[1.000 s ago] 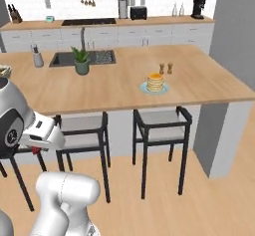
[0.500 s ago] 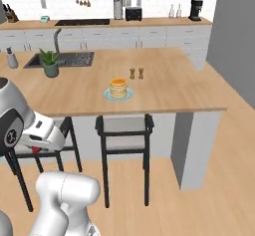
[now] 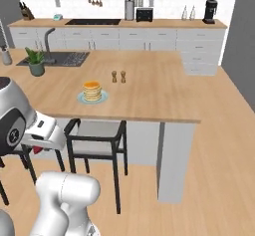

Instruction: Take the strawberry from the fridge and place it on top of the pancake, located on the dining counter.

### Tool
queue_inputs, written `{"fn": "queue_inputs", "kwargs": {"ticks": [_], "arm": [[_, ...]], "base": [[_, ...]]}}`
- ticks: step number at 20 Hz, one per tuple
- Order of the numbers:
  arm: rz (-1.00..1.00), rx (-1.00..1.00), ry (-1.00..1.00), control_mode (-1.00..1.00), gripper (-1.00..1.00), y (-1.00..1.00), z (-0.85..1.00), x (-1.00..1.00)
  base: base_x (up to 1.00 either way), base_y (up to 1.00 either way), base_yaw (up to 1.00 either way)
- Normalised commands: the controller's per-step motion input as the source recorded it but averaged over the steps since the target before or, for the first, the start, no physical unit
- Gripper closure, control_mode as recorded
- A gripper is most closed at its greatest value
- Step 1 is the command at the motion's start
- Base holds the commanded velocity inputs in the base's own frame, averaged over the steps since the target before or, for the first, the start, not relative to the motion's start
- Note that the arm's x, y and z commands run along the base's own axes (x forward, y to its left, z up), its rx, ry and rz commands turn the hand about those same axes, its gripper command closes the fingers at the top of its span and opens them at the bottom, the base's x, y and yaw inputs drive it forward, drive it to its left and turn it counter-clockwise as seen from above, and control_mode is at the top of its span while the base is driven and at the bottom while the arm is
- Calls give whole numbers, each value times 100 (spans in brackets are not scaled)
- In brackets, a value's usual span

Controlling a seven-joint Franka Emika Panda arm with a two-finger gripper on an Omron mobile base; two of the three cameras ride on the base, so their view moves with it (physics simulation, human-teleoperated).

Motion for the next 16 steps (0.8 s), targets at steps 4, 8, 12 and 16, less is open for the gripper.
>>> {"fn": "queue_inputs", "kwargs": {"ticks": [4, 8, 12, 16], "arm": [[0, 0, 0, 100, 100, 0, 0, 0], [0, 0, 0, 100, 100, 0, 0, 0], [0, 0, 0, 100, 100, 0, 0, 0], [0, 0, 0, 100, 100, 0, 0, 0]], "base": [[39, 26, 1], [44, 63, 7], [46, 50, 8], [66, 8, 2]]}}
